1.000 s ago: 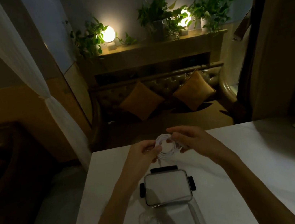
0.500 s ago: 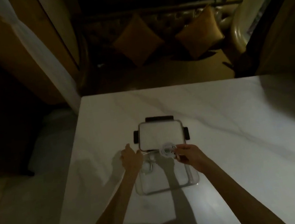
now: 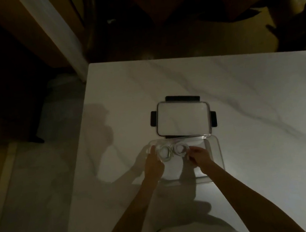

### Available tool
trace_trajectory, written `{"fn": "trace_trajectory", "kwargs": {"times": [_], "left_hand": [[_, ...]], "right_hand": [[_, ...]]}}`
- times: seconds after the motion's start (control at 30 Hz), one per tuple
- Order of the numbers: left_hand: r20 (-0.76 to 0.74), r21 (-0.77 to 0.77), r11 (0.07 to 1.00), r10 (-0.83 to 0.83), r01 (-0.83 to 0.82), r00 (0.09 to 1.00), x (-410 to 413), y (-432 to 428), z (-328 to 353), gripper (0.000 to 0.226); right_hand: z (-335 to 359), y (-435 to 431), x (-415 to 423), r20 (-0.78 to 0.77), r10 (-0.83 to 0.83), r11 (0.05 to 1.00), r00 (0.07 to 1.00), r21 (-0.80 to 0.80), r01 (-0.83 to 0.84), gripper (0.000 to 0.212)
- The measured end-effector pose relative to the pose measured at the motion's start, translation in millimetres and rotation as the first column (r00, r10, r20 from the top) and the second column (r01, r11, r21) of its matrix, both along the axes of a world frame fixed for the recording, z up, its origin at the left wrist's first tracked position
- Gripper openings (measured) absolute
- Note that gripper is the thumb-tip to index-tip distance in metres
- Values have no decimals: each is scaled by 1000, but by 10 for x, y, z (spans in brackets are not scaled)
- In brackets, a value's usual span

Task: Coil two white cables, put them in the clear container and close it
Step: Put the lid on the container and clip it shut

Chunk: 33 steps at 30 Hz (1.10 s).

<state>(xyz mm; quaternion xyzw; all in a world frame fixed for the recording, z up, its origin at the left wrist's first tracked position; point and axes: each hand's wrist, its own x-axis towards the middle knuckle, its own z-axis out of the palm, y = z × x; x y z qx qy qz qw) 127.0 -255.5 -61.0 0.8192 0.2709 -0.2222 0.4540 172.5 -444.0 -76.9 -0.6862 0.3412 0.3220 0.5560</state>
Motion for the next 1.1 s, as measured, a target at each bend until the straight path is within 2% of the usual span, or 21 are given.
{"fn": "trace_trajectory", "kwargs": {"times": [0.1,0.23,0.4,0.47,0.57,0.67,0.73,0.83,0.9,0.97,1.03,1.1], "left_hand": [[-13,28,1000,-14,15,1000,-11,20,-22,68],[4,37,999,-23,23,1000,-23,16,-42,70],[39,45,998,-47,46,998,39,-1,-49,69],[26,24,998,-57,57,998,87,19,-75,71],[49,-3,1000,28,-28,998,217,20,-18,63],[157,41,980,185,-193,970,552,118,39,44],[188,52,975,201,-215,961,853,218,-12,36],[101,41,979,197,-202,975,1298,330,-157,38],[17,86,986,139,-140,990,1512,381,-345,43],[-11,153,984,90,-88,996,1651,438,-554,44],[5,179,980,86,-85,996,1721,443,-620,33],[0,207,978,29,-29,1000,1776,418,-573,13]], "right_hand": [[-4,33,-78,76,21,998,997,-68,-16,9],[15,-79,-115,73,40,972,997,-233,-22,17],[-52,-210,-161,73,130,991,989,17,-132,28],[0,-228,-124,92,183,982,979,17,-186,28],[150,-334,-30,135,160,987,978,-43,-156,18],[322,-584,224,363,128,969,923,-245,-38,17],[246,-777,534,421,96,931,902,-359,68,20],[-33,-980,1025,269,83,883,960,-466,55,32],[-207,-1015,1207,148,25,910,989,-413,38,40],[-301,-976,1287,114,-28,942,993,-329,64,40],[-409,-962,1326,108,-8,935,994,-352,45,40],[-433,-920,1348,78,30,942,997,-336,-2,36]]}}
